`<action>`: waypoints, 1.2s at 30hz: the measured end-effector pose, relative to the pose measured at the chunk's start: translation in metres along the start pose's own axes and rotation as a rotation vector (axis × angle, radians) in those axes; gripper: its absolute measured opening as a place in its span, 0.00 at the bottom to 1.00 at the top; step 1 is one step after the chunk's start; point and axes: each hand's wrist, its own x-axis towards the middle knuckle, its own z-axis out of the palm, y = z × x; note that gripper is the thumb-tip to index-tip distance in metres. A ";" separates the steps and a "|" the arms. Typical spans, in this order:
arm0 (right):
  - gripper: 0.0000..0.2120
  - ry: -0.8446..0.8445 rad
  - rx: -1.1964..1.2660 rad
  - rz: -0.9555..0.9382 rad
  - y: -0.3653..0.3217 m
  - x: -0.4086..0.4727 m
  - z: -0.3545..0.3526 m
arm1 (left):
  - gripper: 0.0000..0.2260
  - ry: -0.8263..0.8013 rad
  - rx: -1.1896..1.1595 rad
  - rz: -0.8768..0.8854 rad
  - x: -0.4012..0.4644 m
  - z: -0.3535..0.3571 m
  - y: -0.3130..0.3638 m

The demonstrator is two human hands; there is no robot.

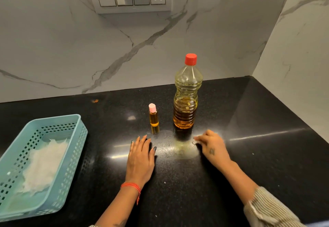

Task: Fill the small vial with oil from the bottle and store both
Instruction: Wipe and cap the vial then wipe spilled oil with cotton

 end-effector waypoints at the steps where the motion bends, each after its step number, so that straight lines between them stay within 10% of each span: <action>1: 0.07 0.027 -0.008 0.021 -0.005 0.010 0.005 | 0.33 -0.003 0.005 0.003 0.000 0.000 0.000; 8: 0.10 -0.197 0.005 -0.275 -0.047 -0.018 0.032 | 0.25 -0.008 0.000 -0.019 0.000 0.000 0.001; 16: 0.06 0.068 0.007 0.044 -0.002 0.001 0.001 | 0.26 -0.022 -0.008 -0.004 0.001 0.001 0.001; 36: 0.08 -0.102 0.096 -0.105 -0.008 -0.037 -0.005 | 0.19 0.004 -0.025 -0.006 -0.001 0.000 -0.001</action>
